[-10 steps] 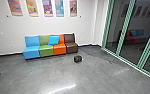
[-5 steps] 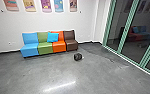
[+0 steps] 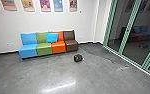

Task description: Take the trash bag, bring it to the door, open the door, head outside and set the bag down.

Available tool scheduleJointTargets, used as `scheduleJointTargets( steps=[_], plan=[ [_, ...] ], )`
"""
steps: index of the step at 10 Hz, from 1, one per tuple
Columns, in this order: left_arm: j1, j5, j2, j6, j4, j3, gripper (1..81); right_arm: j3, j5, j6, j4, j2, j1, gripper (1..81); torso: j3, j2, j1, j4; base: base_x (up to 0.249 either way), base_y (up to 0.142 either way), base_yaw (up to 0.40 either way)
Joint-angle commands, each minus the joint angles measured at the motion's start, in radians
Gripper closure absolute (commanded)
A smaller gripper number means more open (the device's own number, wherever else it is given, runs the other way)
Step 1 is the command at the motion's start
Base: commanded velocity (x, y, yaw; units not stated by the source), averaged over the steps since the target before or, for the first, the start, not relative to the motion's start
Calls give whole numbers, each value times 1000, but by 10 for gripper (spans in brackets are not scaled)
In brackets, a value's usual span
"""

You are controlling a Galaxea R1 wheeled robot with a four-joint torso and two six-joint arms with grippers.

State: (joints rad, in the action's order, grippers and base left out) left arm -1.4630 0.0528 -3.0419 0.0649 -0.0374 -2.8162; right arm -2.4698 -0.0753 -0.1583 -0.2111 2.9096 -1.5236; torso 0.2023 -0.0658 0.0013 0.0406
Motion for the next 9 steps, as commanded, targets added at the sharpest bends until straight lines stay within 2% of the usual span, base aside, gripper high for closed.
scheduleJointTargets(
  steps=[1,9],
  plan=[
    [39,-54,0,0,-7,-5,10,8,51,-6,-1,-2,33,10,0,0,0,0,181,0,0],
    [39,-54,0,0,-9,-5,10,5,51,-6,-2,-2,33,10,0,0,0,0,180,0,0]
  ],
)
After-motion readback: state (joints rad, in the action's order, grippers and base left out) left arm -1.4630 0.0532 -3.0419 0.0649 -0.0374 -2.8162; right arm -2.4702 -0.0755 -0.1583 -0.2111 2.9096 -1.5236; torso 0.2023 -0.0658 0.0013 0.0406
